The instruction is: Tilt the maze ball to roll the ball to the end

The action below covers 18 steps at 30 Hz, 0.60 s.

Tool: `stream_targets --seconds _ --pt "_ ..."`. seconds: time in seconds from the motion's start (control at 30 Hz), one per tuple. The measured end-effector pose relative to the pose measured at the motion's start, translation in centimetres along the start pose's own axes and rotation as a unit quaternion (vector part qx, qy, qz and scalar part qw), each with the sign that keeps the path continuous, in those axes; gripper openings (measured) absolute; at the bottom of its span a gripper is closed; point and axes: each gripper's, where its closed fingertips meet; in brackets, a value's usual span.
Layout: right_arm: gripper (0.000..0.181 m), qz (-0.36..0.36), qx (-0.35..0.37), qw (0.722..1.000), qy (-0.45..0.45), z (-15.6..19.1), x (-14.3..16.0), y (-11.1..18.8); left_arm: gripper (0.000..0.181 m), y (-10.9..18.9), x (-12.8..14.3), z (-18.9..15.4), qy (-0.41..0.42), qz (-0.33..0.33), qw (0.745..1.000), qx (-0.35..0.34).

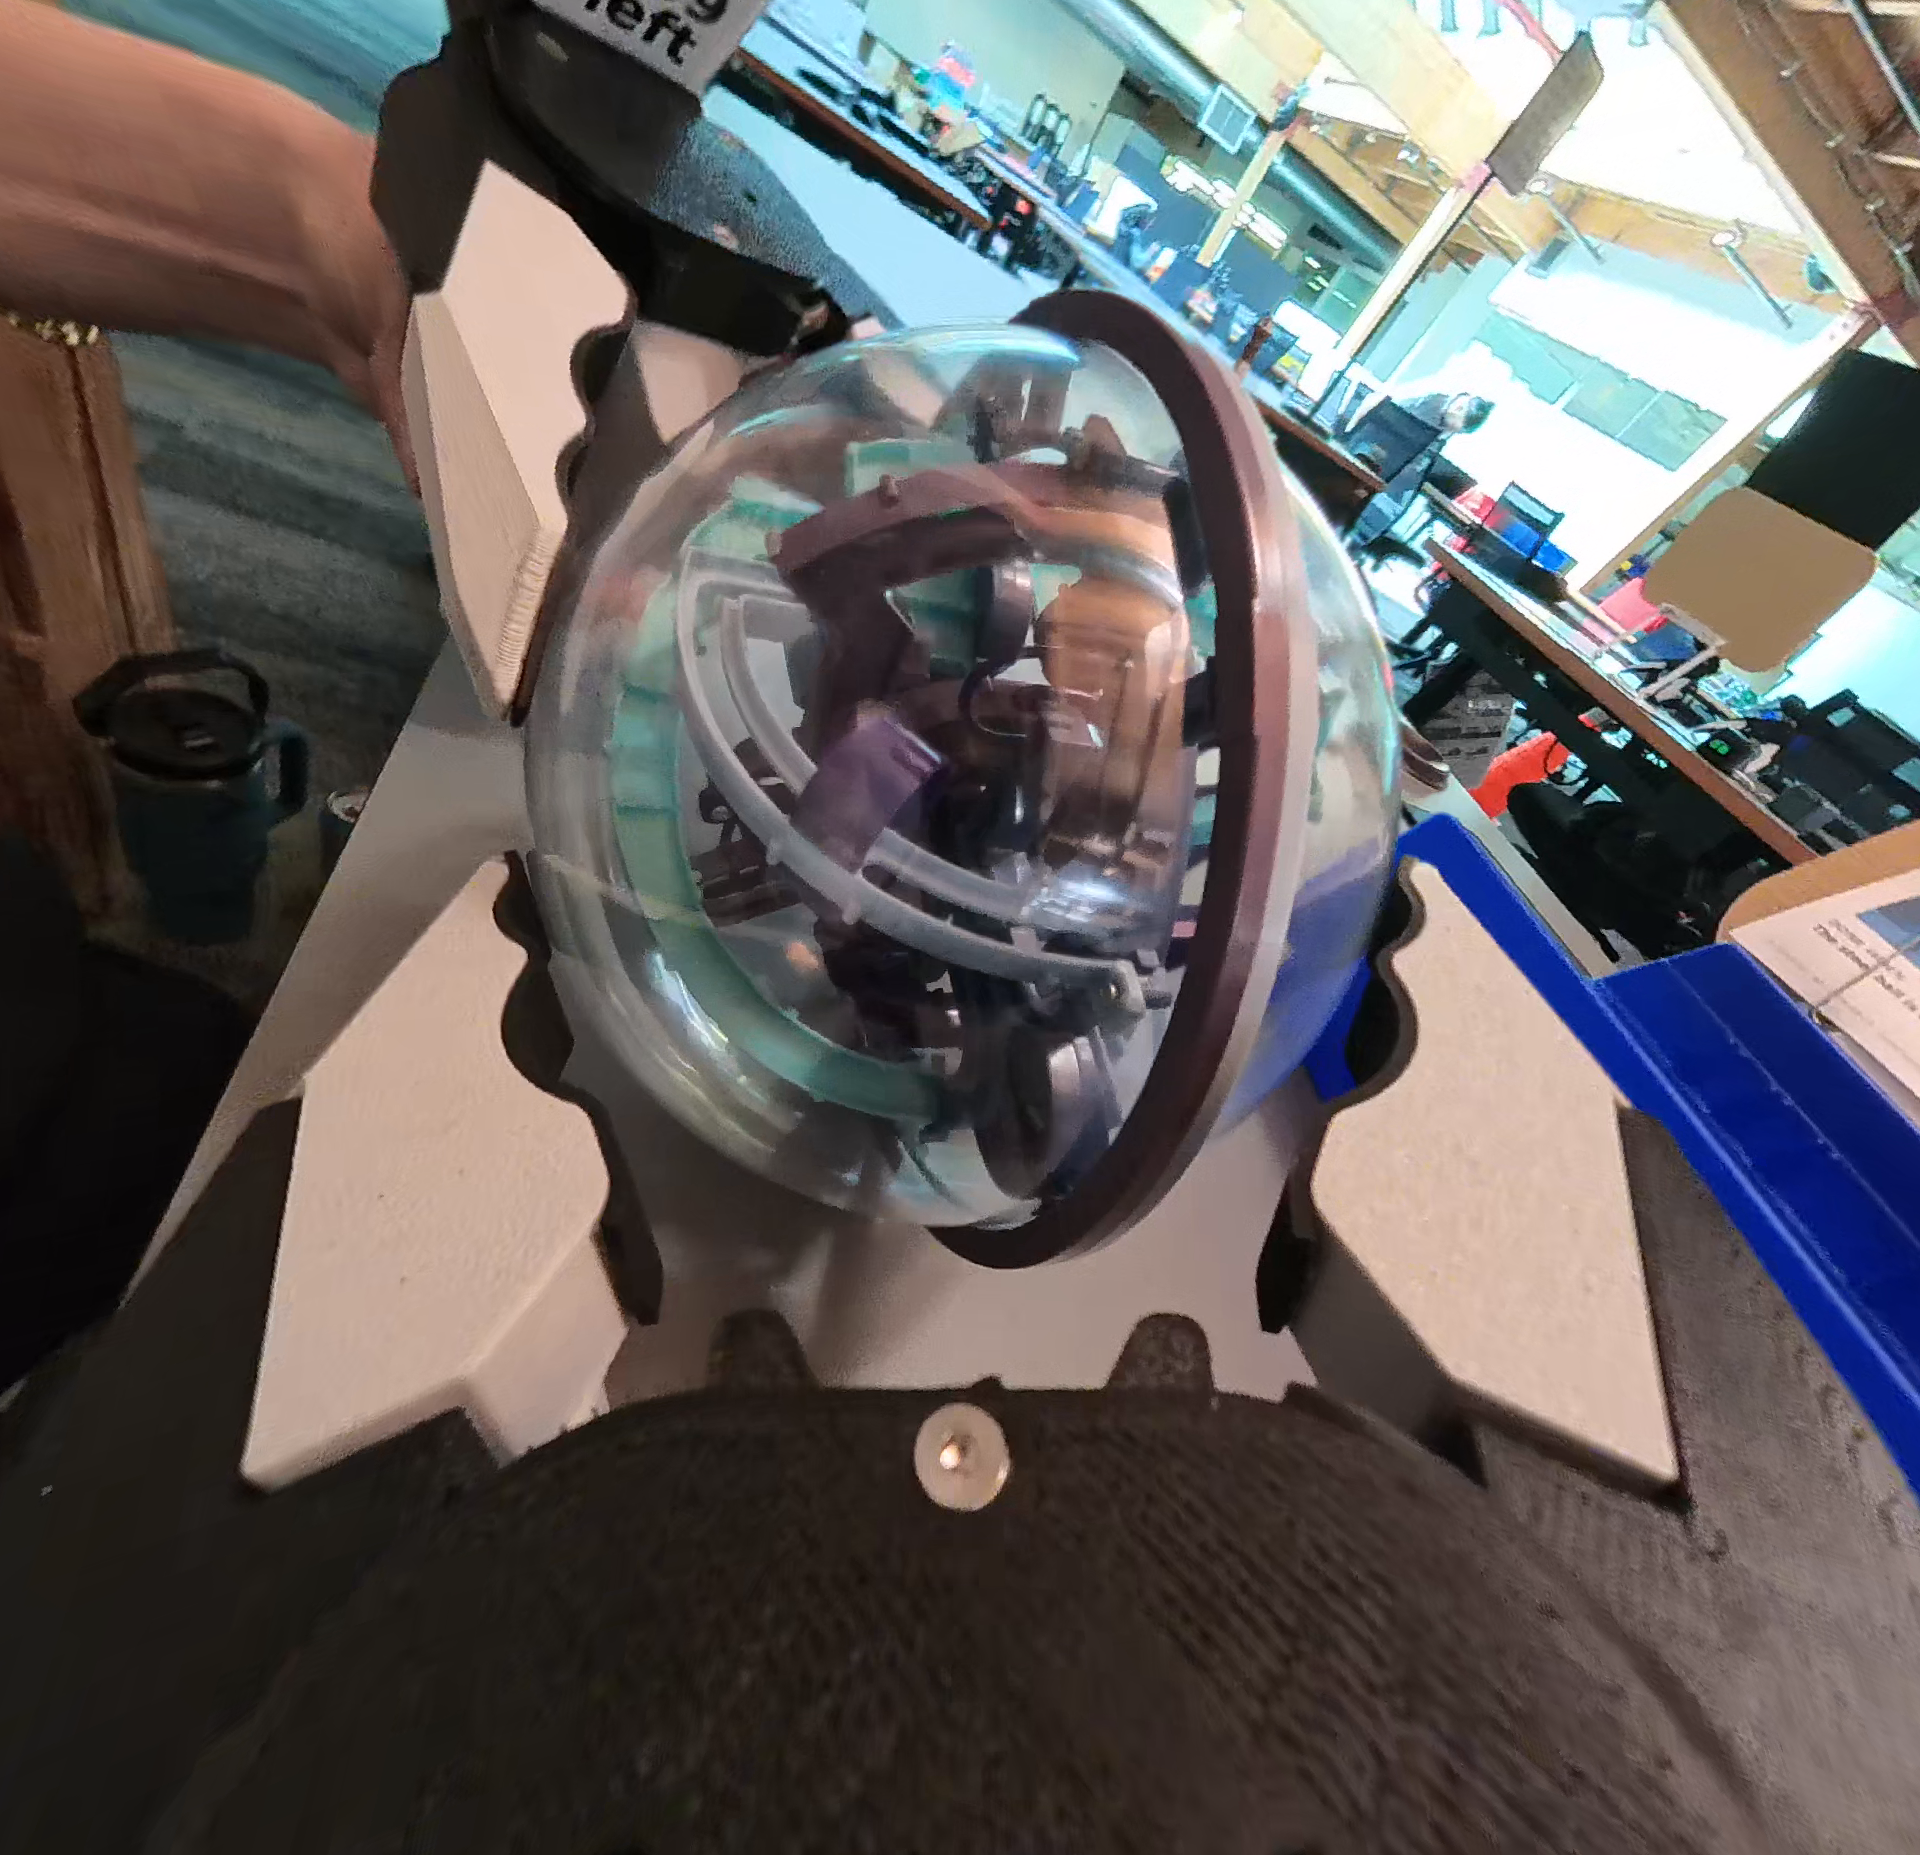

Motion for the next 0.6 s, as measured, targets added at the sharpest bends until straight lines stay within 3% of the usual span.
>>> stream_targets --seconds 0.13,0.23,0.6 --pt "0.151 0.015 -0.028 0.999 0.026 0.2 0.3 0.1 0.135 1.4 0.1 0.0 -0.01 0.013 0.999 0.033" --pt "0.149 0.017 -0.046 0.998 0.027 0.3 0.0 -0.2 0.138 1.6 -0.4 0.2 0.01 -0.009 0.999 0.051" --pt "0.153 0.015 -0.017 1.0 -0.019 0.0 0.0 -0.8 0.14 1.4 1.7 0.4 0.027 0.003 0.999 -0.022"
Point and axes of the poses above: each gripper's, where its closed fingertips meet, y back along the fingers, x out of its underside, z = x × y across the jaws, and after that the axes turned 1 degree about x, right-handed
